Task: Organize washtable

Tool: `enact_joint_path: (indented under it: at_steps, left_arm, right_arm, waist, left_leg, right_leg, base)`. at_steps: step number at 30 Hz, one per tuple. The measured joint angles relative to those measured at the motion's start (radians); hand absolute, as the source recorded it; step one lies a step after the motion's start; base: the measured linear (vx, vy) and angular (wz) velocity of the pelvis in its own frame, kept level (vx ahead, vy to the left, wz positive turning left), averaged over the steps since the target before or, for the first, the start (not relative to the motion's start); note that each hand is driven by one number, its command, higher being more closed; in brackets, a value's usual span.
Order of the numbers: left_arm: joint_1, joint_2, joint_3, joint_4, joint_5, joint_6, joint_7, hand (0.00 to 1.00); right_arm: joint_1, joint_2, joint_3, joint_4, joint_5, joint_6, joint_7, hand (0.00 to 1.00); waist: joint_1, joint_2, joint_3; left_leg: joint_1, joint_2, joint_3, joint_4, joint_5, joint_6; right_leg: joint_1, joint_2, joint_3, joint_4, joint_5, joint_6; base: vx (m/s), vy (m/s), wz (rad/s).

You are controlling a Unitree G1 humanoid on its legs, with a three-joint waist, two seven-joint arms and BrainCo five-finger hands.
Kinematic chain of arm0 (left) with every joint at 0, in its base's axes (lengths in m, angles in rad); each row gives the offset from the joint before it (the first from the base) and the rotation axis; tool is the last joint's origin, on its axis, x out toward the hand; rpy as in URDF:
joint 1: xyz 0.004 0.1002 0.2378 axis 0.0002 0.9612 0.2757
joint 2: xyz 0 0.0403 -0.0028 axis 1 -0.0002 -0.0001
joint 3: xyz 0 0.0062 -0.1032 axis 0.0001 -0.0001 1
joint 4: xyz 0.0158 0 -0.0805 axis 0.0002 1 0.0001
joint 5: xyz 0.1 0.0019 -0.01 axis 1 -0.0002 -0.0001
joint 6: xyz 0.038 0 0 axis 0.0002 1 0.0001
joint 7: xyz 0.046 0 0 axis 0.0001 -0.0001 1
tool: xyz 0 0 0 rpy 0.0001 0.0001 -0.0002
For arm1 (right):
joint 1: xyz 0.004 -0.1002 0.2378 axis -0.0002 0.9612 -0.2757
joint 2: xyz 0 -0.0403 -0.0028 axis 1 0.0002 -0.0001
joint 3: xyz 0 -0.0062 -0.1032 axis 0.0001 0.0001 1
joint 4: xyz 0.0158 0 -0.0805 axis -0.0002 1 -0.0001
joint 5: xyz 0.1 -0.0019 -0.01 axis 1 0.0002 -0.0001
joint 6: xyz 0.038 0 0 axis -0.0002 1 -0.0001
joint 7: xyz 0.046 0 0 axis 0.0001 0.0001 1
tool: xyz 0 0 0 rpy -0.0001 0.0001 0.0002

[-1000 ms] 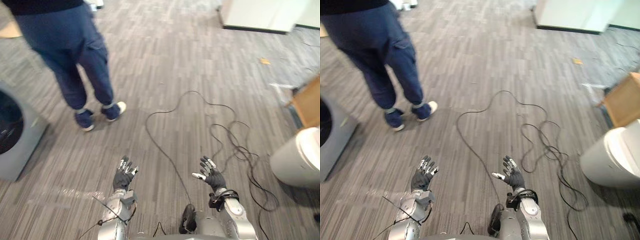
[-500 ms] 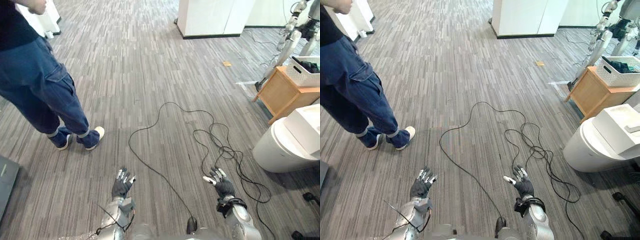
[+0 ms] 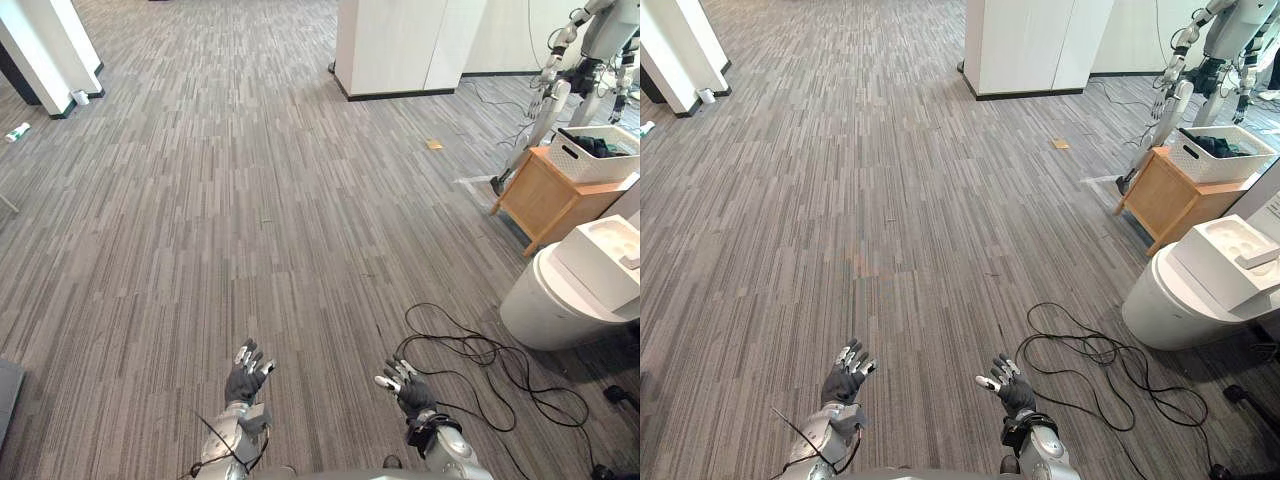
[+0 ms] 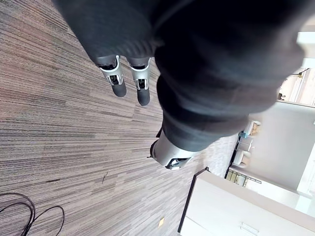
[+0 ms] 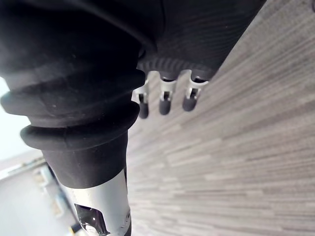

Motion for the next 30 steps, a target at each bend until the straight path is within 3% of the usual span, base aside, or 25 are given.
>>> enact_joint_path:
  at_steps: [8,15,16,18,19,21,22,23,25,27,29,30]
  left_arm:
    - [-0.026,0.012,0.001,0.134,0.000,-0.003,0.001,0.00]
    - [-0.076,0.046,0.002,0.269,0.002,-0.017,0.035,0.00]
    - [-0.075,0.044,0.001,0.268,0.002,-0.018,0.039,0.00]
    - [-0.064,0.041,0.001,0.266,0.003,-0.017,0.038,0.00]
    - [-0.059,0.048,0.001,0.261,0.011,-0.017,0.038,0.00]
    - [-0.050,0.049,-0.006,0.240,0.034,-0.016,0.036,0.00]
    - [-0.048,0.062,-0.009,0.233,0.044,-0.016,0.037,0.00]
    - [-0.044,0.085,-0.009,0.232,0.051,-0.014,0.036,0.00]
    - [-0.048,0.105,-0.010,0.226,0.057,-0.015,0.035,0.00]
    - [-0.064,0.105,-0.020,0.227,0.061,-0.016,0.029,0.00]
    - [-0.082,0.097,-0.029,0.231,0.061,-0.016,0.020,0.00]
    - [-0.090,0.098,-0.041,0.238,0.061,-0.016,0.019,0.00]
  right_arm:
    - [-0.019,-0.019,-0.041,0.146,0.008,-0.003,-0.007,0.00]
    - [-0.075,-0.041,-0.080,0.252,0.112,-0.015,-0.038,0.00]
    - [-0.092,-0.041,-0.081,0.260,0.122,-0.017,-0.040,0.00]
    - [-0.104,-0.041,-0.081,0.259,0.128,-0.022,-0.040,0.00]
    - [-0.097,-0.034,-0.080,0.260,0.128,-0.023,-0.040,0.00]
    - [-0.083,-0.047,-0.079,0.258,0.127,-0.035,-0.038,0.00]
    - [-0.082,-0.034,-0.066,0.262,0.127,-0.034,-0.039,0.00]
    - [-0.074,-0.031,-0.041,0.262,0.126,-0.033,-0.037,0.00]
    - [-0.073,-0.030,-0.038,0.262,0.123,-0.038,-0.033,0.00]
    - [-0.075,-0.037,-0.044,0.266,0.116,-0.043,-0.035,0.00]
    - [-0.080,-0.039,-0.052,0.272,0.105,-0.045,-0.038,0.00]
    - [-0.081,-0.039,-0.055,0.275,0.098,-0.048,-0.039,0.00]
  waist:
    - [0.000,-0.004,0.006]
    - [-0.001,-0.015,0.054]
    - [0.001,-0.013,0.069]
    - [0.002,-0.016,0.095]
    - [0.001,-0.035,0.103]
    - [0.001,-0.010,0.127]
    - [0.003,-0.022,0.152]
    - [-0.002,-0.022,0.159]
    - [-0.003,-0.024,0.160]
    - [-0.013,-0.021,0.165]
    - [-0.032,-0.015,0.170]
    - [-0.034,-0.015,0.170]
  left_leg:
    - [0.009,0.000,0.003,-0.001,0.000,0.000]
    - [-0.075,0.003,0.019,0.082,-0.018,0.009]
    - [-0.104,0.003,0.017,0.129,-0.050,0.016]
    - [-0.136,-0.004,0.015,0.193,-0.087,0.035]
    - [-0.132,-0.025,0.019,0.235,-0.097,0.051]
    - [-0.147,-0.001,0.066,0.348,-0.200,0.083]
    - [-0.127,-0.014,0.062,0.368,-0.226,0.099]
    - [-0.112,0.001,0.056,0.364,-0.234,0.105]
    - [-0.101,0.018,0.053,0.331,-0.236,0.102]
    - [-0.085,0.018,0.051,0.296,-0.241,0.098]
    - [-0.041,0.007,0.033,0.262,-0.263,0.059]
    - [-0.013,0.002,0.018,0.244,-0.272,0.044]
  right_leg:
    - [0.006,-0.001,0.001,0.010,0.000,0.000]
    - [-0.073,-0.007,0.012,0.078,-0.022,0.007]
    - [-0.087,-0.008,0.009,0.101,-0.042,0.025]
    - [-0.118,-0.018,0.013,0.180,-0.103,0.021]
    - [-0.141,-0.048,0.019,0.239,-0.141,0.004]
    - [-0.182,-0.047,0.022,0.412,-0.210,-0.050]
    - [-0.250,-0.059,0.049,0.570,-0.234,-0.055]
    - [-0.291,-0.031,0.048,0.620,-0.241,-0.054]
    - [-0.351,0.021,0.022,0.546,-0.234,-0.048]
    - [-0.383,0.050,0.008,0.373,-0.184,-0.023]
    - [-0.385,0.059,-0.019,0.167,-0.084,0.012]
    - [-0.386,0.059,-0.020,0.134,-0.074,0.007]
  base:
    - [-0.03,0.000,0.00]
    - [-0.08,0.012,-0.01]
    - [-0.09,0.063,0.06]
    - [-0.08,0.102,0.09]
    - [0.02,0.169,0.20]
    - [0.03,0.168,0.20]
    - [0.08,0.131,0.15]
    - [0.12,0.129,0.08]
    - [0.20,0.085,-0.04]
    - [0.26,0.046,0.02]
    - [0.38,0.000,0.24]
    - [0.48,-0.051,0.59]
